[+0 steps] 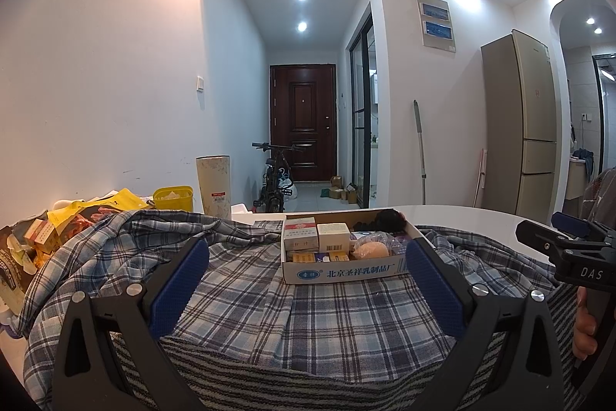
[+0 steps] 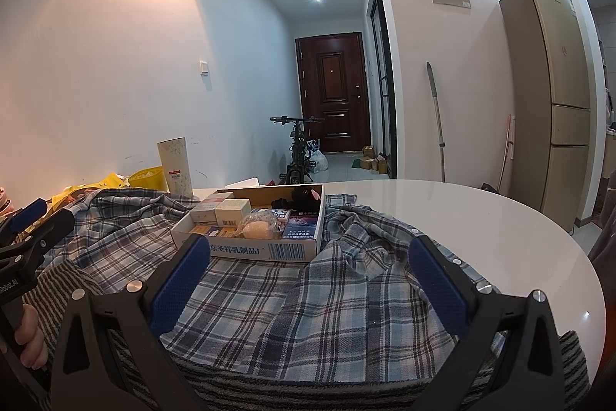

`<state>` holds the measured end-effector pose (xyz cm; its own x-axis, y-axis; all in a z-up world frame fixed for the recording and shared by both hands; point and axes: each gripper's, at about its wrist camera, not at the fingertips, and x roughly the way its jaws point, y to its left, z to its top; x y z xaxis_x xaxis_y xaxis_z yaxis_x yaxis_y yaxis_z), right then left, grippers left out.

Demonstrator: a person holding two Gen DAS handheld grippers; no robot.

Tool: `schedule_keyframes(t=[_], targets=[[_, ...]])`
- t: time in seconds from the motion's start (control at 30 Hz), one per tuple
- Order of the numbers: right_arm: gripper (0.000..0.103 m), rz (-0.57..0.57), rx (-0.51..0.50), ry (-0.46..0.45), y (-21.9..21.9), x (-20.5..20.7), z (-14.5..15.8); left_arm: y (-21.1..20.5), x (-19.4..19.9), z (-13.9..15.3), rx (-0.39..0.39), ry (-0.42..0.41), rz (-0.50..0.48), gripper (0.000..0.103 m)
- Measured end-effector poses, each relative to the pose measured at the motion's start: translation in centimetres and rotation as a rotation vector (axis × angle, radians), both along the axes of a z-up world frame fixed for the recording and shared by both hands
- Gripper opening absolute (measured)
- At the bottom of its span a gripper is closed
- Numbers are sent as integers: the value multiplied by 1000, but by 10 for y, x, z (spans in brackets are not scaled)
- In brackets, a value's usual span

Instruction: Organize objects

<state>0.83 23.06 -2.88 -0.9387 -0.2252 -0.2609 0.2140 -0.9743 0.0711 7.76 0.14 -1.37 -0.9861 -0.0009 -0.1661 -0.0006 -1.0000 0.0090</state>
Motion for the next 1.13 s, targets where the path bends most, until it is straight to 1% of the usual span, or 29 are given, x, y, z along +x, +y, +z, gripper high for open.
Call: schedule_keyframes(t=[1.13], targets=[[103, 0, -3, -2, 0, 0, 0, 1, -1, -1, 3, -15, 4, 103]])
